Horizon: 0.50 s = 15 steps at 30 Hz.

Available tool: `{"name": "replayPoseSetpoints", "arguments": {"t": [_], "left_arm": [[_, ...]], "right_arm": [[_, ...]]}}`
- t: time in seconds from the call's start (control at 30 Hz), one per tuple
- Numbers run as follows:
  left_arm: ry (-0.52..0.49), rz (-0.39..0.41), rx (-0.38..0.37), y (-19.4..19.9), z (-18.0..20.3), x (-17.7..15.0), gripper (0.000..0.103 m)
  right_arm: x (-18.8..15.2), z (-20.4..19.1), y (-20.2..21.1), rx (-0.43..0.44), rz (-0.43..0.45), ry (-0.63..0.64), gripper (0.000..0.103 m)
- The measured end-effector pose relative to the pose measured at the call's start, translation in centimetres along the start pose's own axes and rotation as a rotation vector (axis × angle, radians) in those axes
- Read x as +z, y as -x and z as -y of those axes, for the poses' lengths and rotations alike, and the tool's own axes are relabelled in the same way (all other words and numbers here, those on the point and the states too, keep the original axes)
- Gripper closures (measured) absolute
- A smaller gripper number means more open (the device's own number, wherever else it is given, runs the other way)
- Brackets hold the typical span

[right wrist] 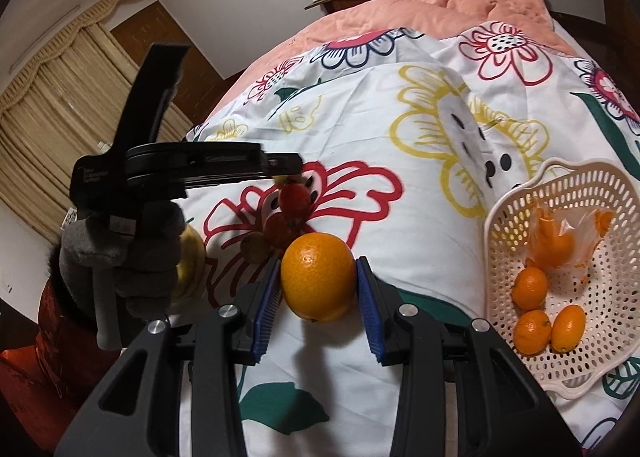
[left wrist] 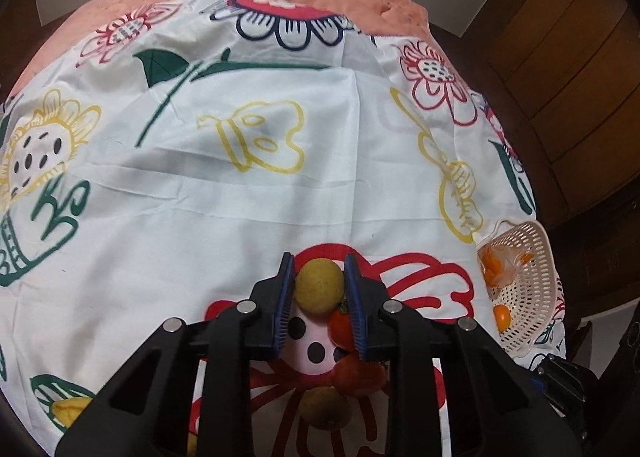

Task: Organize fruits
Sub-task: 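Carry the large orange into the white basket and open the right tool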

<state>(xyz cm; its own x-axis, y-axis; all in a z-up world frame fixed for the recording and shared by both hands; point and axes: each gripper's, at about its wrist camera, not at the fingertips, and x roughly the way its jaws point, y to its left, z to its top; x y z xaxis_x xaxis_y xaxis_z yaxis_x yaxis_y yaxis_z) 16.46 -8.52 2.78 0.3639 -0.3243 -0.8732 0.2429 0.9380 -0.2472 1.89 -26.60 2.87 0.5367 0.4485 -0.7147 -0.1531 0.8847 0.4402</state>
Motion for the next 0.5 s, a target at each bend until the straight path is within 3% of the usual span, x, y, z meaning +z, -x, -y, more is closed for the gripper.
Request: {"name": "replayPoseSetpoints", "arguments": {"t": [0.3,0.5], "left_arm": [[-0.033,0.061,0.003,2.3,1.1,0.2,0.077],[-0.063,0.07,-0.011,2.9,2.6,0.0,0.077]], "right_arm": [[0.1,2.9,2.4,-0.044,0.062,-0.067,0.065],[-0.3,6.6,4.6,-0.125,0.111,-0.144,0.065]]}}
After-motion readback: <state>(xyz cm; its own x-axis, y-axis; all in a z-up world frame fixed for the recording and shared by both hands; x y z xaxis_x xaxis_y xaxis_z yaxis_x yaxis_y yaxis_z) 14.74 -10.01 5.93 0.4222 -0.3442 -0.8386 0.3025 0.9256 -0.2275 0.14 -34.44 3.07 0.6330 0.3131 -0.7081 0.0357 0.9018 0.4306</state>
